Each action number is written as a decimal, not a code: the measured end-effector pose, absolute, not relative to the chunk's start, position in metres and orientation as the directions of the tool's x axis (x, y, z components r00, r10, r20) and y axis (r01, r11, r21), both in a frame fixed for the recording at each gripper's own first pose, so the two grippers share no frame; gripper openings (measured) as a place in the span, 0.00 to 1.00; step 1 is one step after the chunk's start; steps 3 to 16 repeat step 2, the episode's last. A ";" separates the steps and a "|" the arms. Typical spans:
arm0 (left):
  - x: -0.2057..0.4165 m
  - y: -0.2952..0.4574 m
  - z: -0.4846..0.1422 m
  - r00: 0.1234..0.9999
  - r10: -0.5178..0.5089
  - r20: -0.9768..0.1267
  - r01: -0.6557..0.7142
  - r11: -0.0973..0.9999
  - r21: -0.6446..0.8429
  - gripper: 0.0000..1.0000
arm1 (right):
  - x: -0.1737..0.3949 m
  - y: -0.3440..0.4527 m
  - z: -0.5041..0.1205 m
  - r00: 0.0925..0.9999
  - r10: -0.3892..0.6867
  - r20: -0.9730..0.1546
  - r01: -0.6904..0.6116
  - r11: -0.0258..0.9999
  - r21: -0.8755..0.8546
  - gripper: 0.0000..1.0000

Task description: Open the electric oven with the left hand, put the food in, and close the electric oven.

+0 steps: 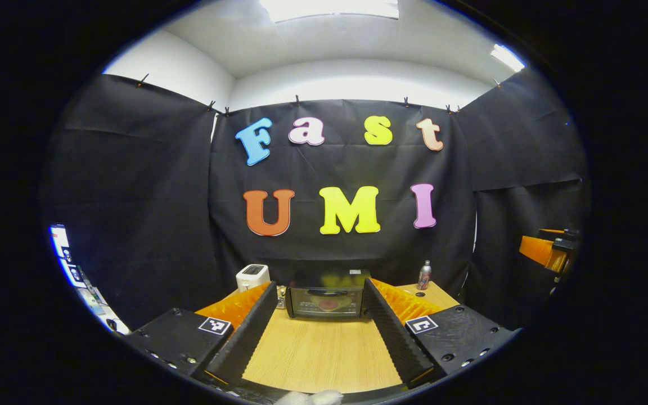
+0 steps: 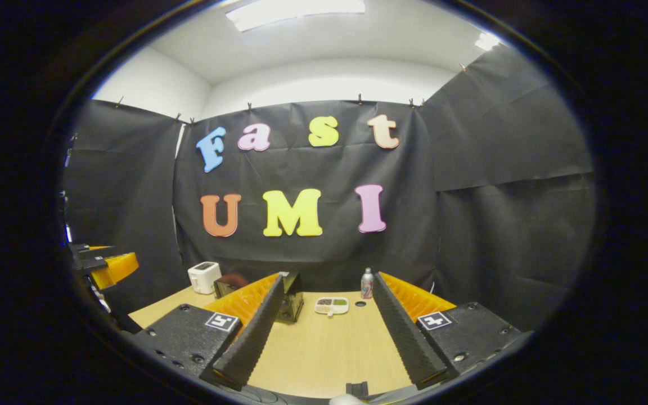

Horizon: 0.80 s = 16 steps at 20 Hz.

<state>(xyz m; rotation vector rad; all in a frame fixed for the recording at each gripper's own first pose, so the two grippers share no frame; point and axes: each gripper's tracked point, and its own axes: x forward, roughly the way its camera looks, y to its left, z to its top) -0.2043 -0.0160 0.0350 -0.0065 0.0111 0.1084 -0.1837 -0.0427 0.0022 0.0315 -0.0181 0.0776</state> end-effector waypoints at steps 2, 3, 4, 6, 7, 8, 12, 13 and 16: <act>-0.207 -0.015 0.036 0.994 0.108 -0.004 -0.108 0.994 -0.009 0.97 | -0.185 -0.042 0.003 0.997 0.078 0.018 -0.079 0.996 0.038 0.96; -0.207 -0.015 0.036 0.994 0.108 -0.004 -0.108 0.994 -0.009 0.97 | -0.185 -0.042 0.003 0.997 0.078 0.018 -0.079 0.996 0.038 0.96; -0.207 -0.015 0.036 0.994 0.108 -0.004 -0.108 0.994 -0.009 0.97 | -0.185 -0.042 0.003 0.997 0.078 0.018 -0.079 0.996 0.038 0.96; -0.207 -0.015 0.036 0.994 0.108 -0.004 -0.108 0.994 -0.009 0.97 | -0.185 -0.042 0.003 0.997 0.078 0.018 -0.079 0.996 0.038 0.96; -0.207 -0.015 0.036 0.994 0.108 -0.004 -0.108 0.994 -0.009 0.97 | -0.185 -0.042 0.003 0.997 0.078 0.018 -0.079 0.996 0.038 0.96; -0.207 -0.015 0.036 0.994 0.108 -0.004 -0.108 0.994 -0.009 0.97 | -0.185 -0.042 0.003 0.997 0.078 0.018 -0.079 0.996 0.038 0.96; -0.207 -0.015 0.036 0.994 0.108 -0.004 -0.108 0.994 -0.009 0.97 | -0.185 -0.042 0.003 0.997 0.078 0.018 -0.079 0.996 0.038 0.96; -0.207 -0.015 0.036 0.994 0.108 -0.004 -0.108 0.994 -0.009 0.97 | -0.185 -0.042 0.003 0.997 0.078 0.018 -0.079 0.996 0.038 0.96; -0.207 -0.015 0.036 0.994 0.108 -0.004 -0.108 0.994 -0.009 0.97 | -0.185 -0.042 0.003 0.997 0.078 0.018 -0.079 0.996 0.038 0.96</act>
